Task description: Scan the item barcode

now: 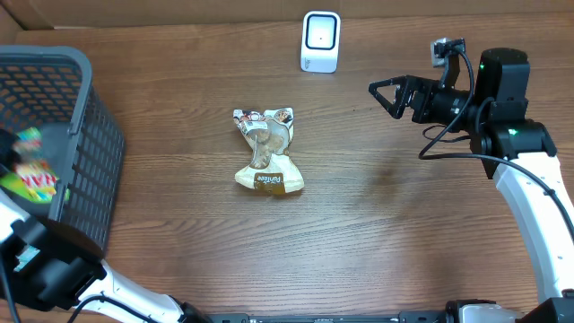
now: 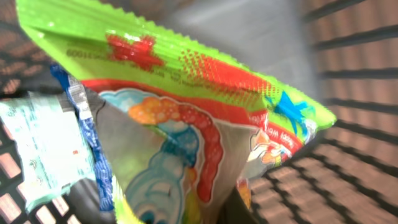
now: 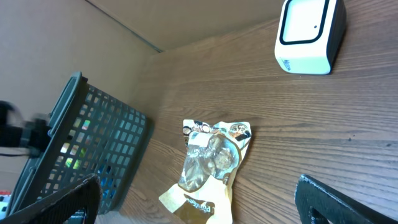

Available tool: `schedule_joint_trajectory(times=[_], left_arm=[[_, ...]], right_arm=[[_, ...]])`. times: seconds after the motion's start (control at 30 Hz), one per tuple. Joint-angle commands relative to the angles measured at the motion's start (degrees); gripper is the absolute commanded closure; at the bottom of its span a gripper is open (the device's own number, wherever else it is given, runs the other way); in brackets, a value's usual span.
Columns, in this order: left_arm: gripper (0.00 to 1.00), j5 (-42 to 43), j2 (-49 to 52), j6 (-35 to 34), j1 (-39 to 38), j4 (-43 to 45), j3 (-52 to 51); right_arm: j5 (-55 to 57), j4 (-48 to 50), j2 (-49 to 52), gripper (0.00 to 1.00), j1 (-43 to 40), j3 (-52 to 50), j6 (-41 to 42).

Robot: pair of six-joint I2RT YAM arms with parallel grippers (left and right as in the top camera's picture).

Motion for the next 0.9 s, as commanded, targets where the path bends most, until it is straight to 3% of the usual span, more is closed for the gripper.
schedule_joint_trajectory(times=[0.0,0.17,0.3,0.43,0.5,0.6,0.8,0.87], left_arm=[[0.96,9.16,-1.33,-0.46,-1.14,-4.81,13.53],[0.96,16.94,-3.89,3.1,-6.14,-12.04,27.91],[0.96,15.98,-7.13,6.1,-13.7,-14.69,30.21],[0.96,3.52,-8.37,4.9,-22.51,-15.82,30.18],[0.95,-4.26,-8.22,0.26,-25.07,-15.82,29.99],[0.78,-8.87,-7.63,-4.5,-25.83,-15.82,29.94],[0.11,-12.39,-7.32,-8.63,-21.92,-15.82,29.94],[0.0,-13.05,-7.26,-8.63,-19.87,-15.82,29.75]], right_arm=[[0.35,0.26,-0.72,0.0,0.11,1.31,-0.35],[0.35,0.48,-0.72,0.0,0.11,1.31,-0.15],[0.35,0.46,-0.72,0.0,0.11,1.31,-0.13],[0.35,0.35,-0.72,0.0,0.11,1.31,-0.13],[0.33,0.22,-0.72,0.0,0.11,1.31,-0.13],[0.37,0.0,-0.72,0.0,0.11,1.31,-0.2],[0.44,0.0,-0.72,0.0,0.11,1.31,-0.39],[0.46,0.02,-0.72,0.0,0.11,1.31,-0.39]])
